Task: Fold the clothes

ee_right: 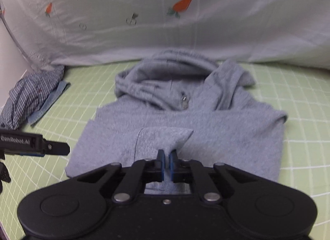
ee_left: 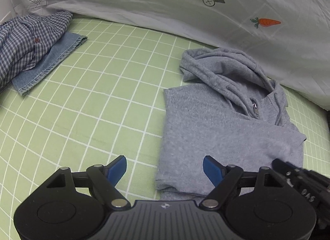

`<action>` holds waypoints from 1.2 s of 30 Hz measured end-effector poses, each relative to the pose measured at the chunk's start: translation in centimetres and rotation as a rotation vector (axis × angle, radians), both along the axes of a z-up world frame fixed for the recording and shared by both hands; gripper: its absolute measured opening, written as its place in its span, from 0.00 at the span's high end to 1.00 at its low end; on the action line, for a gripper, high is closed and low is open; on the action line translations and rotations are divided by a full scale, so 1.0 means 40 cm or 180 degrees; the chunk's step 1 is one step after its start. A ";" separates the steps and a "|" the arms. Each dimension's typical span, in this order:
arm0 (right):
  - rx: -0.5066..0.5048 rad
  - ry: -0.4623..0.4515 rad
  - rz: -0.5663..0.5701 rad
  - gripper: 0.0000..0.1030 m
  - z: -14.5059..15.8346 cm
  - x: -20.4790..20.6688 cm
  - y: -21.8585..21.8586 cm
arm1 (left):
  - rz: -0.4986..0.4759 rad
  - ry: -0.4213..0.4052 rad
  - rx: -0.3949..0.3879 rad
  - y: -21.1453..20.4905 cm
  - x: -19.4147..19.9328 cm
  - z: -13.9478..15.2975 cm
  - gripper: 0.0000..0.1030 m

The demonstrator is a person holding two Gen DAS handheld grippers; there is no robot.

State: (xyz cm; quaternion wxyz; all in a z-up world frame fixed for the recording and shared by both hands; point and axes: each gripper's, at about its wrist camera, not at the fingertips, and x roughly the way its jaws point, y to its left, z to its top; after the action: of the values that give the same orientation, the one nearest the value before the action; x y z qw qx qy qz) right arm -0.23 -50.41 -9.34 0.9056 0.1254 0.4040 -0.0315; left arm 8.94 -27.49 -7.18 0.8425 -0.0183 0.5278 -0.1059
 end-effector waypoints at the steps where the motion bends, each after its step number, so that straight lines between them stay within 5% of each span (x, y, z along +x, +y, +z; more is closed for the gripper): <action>1: -0.0020 -0.0049 -0.0026 0.95 0.017 -0.006 -0.007 | -0.0004 -0.0014 0.0007 -0.003 -0.002 0.004 0.20; 10: -0.0291 0.0178 -0.0596 0.93 0.022 -0.034 -0.163 | -0.0130 -0.0042 0.0000 -0.061 -0.006 0.009 0.20; 12: -0.0299 0.0267 -0.0683 0.88 0.007 -0.036 -0.186 | -0.0164 -0.0026 0.0020 -0.074 -0.002 0.000 0.20; 19: -0.0428 0.0595 -0.0790 0.42 -0.065 -0.022 -0.183 | -0.0300 0.0089 0.0275 -0.108 0.018 -0.051 0.20; 25: -0.0546 0.0736 -0.0788 0.25 -0.111 -0.015 -0.171 | -0.0373 0.0259 0.0486 -0.112 0.033 -0.111 0.18; 29: -0.0592 0.0772 -0.0796 0.17 -0.115 -0.006 -0.176 | -0.0280 0.0330 0.0471 -0.101 0.041 -0.135 0.08; 36: -0.0682 0.0750 -0.0713 0.15 -0.081 0.011 -0.177 | -0.0237 0.0240 0.0413 -0.085 0.051 -0.099 0.07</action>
State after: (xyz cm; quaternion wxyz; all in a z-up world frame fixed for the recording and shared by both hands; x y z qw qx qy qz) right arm 0.22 -57.48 -12.56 0.8510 0.0679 0.4851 -0.1893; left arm 10.97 -30.90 -11.14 0.8170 0.0520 0.5652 -0.1020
